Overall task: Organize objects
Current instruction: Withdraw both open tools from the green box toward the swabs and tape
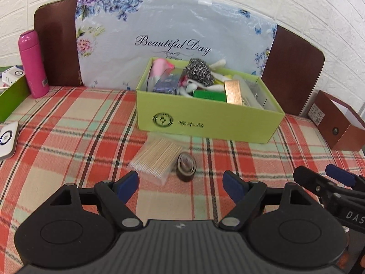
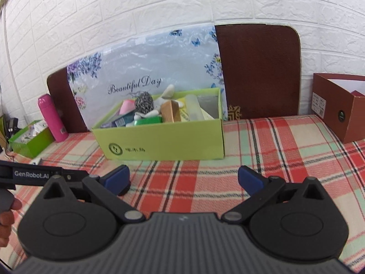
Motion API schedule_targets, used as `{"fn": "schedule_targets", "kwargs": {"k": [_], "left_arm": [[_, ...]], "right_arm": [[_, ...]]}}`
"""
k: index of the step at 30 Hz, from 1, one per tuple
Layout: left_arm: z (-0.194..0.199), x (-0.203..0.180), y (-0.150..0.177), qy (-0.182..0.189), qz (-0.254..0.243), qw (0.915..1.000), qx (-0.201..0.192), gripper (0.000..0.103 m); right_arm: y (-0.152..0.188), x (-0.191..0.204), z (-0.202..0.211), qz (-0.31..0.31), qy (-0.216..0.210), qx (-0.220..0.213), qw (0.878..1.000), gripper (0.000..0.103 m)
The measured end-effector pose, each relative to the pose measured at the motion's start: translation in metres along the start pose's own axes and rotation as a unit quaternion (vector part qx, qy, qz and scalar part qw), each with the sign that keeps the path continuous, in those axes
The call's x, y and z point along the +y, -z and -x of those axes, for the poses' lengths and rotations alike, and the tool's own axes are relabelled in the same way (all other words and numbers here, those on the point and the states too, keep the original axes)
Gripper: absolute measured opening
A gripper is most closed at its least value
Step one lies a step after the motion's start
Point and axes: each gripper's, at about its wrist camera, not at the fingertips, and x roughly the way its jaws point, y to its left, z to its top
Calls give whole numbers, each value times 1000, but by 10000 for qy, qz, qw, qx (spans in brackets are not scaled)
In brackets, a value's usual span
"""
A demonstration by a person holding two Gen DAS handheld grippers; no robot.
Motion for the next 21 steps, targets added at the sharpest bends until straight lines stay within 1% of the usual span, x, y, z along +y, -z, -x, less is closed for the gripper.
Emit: {"fn": "schedule_targets", "kwargs": {"k": [6, 11, 16, 21], "left_arm": [[4, 5, 15, -135, 5, 9999, 33, 84], [8, 17, 26, -217, 109, 9997, 96, 84], [9, 30, 32, -362, 219, 9990, 147, 84], [8, 42, 36, -447, 292, 9984, 194, 84]], "right_arm": [[15, 12, -3, 81, 231, 198, 9995, 103], [21, 32, -15, 291, 456, 419, 9977, 103], [27, 55, -26, 576, 824, 414, 9941, 103], [31, 68, -36, 710, 964, 442, 9918, 103]]}}
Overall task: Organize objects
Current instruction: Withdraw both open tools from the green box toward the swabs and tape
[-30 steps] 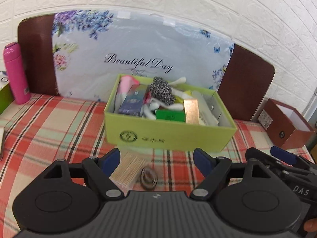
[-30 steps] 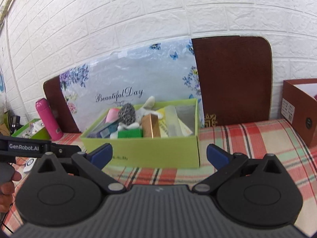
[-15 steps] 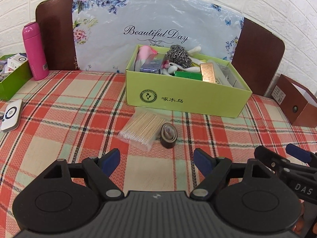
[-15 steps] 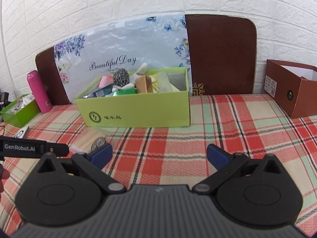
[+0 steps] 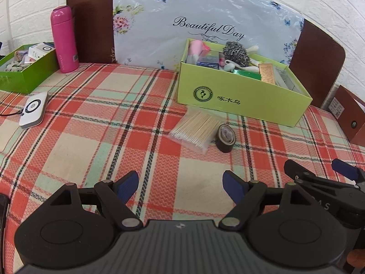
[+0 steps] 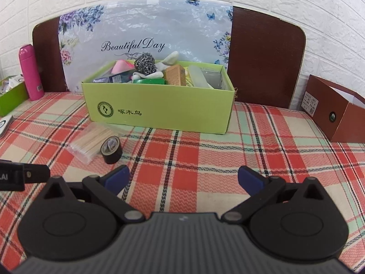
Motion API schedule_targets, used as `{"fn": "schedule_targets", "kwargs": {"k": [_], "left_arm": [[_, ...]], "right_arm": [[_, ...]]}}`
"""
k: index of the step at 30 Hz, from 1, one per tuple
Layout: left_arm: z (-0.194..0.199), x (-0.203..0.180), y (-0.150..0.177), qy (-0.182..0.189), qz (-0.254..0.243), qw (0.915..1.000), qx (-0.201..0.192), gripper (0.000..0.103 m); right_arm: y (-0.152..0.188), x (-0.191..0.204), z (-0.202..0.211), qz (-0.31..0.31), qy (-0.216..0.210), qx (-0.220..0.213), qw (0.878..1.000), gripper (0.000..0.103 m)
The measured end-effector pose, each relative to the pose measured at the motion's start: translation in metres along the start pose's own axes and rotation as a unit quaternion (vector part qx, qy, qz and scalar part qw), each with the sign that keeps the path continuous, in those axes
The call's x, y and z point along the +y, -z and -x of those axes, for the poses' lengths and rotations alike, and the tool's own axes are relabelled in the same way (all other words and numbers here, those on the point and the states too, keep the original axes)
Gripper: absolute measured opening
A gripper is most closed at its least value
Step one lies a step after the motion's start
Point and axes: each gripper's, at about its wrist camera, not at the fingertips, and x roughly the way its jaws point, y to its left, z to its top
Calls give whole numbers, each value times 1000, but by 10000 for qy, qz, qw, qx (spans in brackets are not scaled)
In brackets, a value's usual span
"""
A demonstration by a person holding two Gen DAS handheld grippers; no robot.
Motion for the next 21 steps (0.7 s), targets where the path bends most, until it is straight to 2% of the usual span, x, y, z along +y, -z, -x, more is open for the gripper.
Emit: {"fn": "schedule_targets", "kwargs": {"k": [6, 21], "left_arm": [[-6, 8, 1, -55, 60, 10000, 54, 84], [-35, 37, -12, -297, 267, 9990, 219, 84]], "right_arm": [[-3, 17, -9, 196, 55, 10, 9998, 103], [-6, 61, -52, 713, -229, 292, 9968, 103]]}}
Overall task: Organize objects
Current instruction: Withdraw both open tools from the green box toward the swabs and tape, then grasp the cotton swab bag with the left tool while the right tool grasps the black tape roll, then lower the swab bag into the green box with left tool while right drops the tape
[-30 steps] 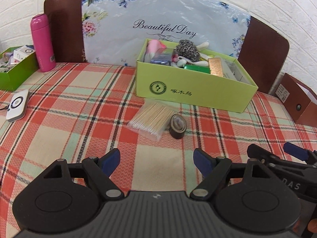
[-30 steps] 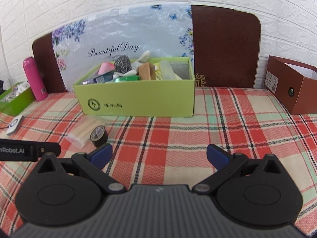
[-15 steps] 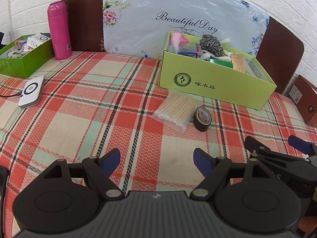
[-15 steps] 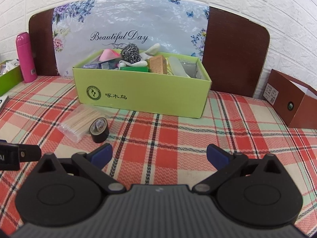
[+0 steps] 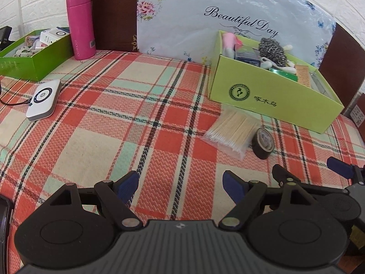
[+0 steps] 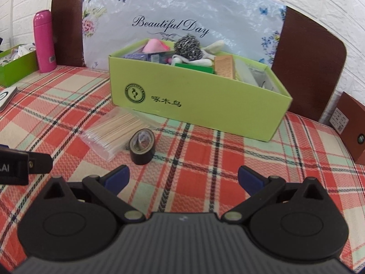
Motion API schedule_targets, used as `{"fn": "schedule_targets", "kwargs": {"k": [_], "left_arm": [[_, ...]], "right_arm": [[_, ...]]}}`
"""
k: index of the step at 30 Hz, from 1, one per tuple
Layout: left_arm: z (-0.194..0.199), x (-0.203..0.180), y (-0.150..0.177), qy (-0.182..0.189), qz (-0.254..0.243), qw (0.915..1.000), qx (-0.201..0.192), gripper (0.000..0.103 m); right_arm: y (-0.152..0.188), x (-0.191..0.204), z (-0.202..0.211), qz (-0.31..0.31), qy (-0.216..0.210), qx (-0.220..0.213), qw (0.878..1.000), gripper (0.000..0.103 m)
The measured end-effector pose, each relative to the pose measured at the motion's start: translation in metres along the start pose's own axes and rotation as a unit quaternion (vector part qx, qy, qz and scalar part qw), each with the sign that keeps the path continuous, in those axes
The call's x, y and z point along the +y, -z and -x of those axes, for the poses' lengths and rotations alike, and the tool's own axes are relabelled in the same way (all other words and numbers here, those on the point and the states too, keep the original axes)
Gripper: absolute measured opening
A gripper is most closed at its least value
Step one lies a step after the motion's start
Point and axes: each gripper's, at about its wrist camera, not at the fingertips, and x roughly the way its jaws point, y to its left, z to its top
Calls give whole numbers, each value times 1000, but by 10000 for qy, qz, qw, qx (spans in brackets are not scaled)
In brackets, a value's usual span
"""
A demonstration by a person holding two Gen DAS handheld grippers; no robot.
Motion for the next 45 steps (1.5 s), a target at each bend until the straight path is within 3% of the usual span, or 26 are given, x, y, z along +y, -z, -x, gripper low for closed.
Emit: {"fn": "schedule_targets", "kwargs": {"k": [5, 9, 12, 15, 19, 21, 22, 23, 31, 32, 33, 36, 39, 41, 43, 45], "left_arm": [[-12, 3, -5, -6, 17, 10000, 71, 84], [-19, 2, -11, 264, -46, 9996, 17, 84], [-24, -5, -19, 542, -228, 9982, -96, 84], [-35, -15, -28, 762, -462, 9959, -118, 84], [-56, -29, -42, 932, -684, 9933, -88, 83], [-65, -33, -48, 1001, -719, 9924, -12, 73], [-69, -35, -50, 1062, -742, 9916, 44, 70], [-72, -36, -51, 1112, -767, 9908, 87, 69], [-79, -57, -46, 1185, -1188, 9857, 120, 69], [-78, -60, -45, 1250, -1242, 9843, 138, 60], [-76, -64, -43, 1316, -1370, 9817, 161, 38], [-67, -77, -35, 1547, -1661, 9734, 298, 19], [-53, -85, -18, 2043, -1788, 9611, 498, 18], [-43, -91, -5, 2112, -1924, 9568, 534, 18], [-36, -96, 6, 1968, -1979, 9592, 447, 21], [-36, -96, 7, 1869, -1931, 9621, 453, 35]], "right_arm": [[-2, 3, -14, 24, -158, 82, 9998, 103], [0, -5, -21, -69, -697, -44, 9975, 99], [2, -11, -30, -209, -1141, 17, 9932, 81], [3, -15, -32, -181, -1251, -153, 9919, 63], [-2, -20, -33, -217, -1585, -316, 9866, 59], [-4, -16, -35, -81, -1579, -368, 9867, 59], [-4, -14, -37, -2, -1570, -345, 9870, 48], [-5, -13, -39, 56, -1611, -278, 9865, 30], [18, -40, -12, -94, -1333, -188, 9908, 29], [23, -46, -6, -156, -1266, -175, 9917, 29], [28, -52, -1, -196, -1214, -157, 9923, 29], [40, -69, 13, -323, -1081, -73, 9936, 29], [53, -82, 25, -445, -1034, 10, 9936, 29], [59, -87, 31, -516, -1009, 16, 9936, 30], [61, -89, 32, -613, -965, -3, 9934, 32], [60, -90, 30, -669, -990, -4, 9928, 32]]}}
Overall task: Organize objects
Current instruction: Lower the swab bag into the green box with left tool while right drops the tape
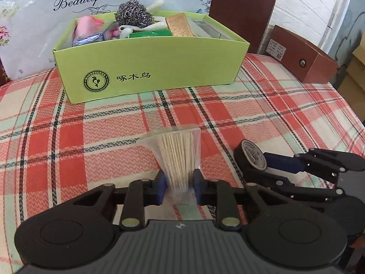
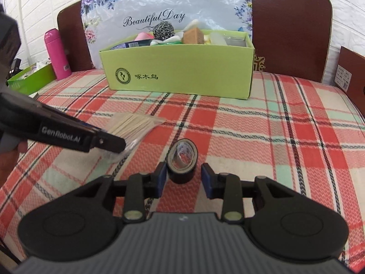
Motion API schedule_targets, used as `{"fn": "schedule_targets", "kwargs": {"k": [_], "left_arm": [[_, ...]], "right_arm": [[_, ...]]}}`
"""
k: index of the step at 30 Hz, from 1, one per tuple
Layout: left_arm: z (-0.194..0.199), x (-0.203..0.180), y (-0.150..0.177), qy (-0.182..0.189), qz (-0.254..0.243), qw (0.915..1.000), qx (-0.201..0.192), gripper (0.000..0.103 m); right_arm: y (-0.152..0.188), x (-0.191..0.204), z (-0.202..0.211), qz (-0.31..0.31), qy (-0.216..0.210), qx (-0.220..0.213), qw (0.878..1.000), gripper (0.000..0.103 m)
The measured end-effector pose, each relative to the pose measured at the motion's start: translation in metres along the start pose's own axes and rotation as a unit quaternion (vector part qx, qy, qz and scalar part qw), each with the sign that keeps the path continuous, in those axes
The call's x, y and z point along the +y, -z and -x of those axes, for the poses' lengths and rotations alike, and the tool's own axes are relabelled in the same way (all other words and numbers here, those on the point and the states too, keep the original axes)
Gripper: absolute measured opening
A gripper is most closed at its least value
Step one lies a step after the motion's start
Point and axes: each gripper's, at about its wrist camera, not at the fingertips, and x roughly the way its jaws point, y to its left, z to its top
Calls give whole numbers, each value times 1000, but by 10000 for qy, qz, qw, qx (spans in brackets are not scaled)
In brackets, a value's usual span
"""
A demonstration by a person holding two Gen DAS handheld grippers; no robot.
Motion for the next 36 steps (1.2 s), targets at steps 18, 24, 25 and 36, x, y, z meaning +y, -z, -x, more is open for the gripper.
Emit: {"fn": "schedule_targets", "kwargs": {"k": [18, 24, 25, 36], "left_arm": [[33, -16, -25, -118, -70, 9989, -452, 17], [64, -21, -76, -121, -173, 9932, -1146, 17], [67, -21, -86, -140, -185, 9920, -1243, 17], [32, -6, -185, -281, 61, 9880, -1520, 17]], "right_arm": [[-23, 2, 16, 92, -187, -335, 9992, 30], [-68, -12, 29, 108, -139, -963, 9952, 30], [-75, -15, 30, 115, -119, -1061, 9942, 30], [-157, -47, 11, 184, 318, -1843, 9822, 30]]}}
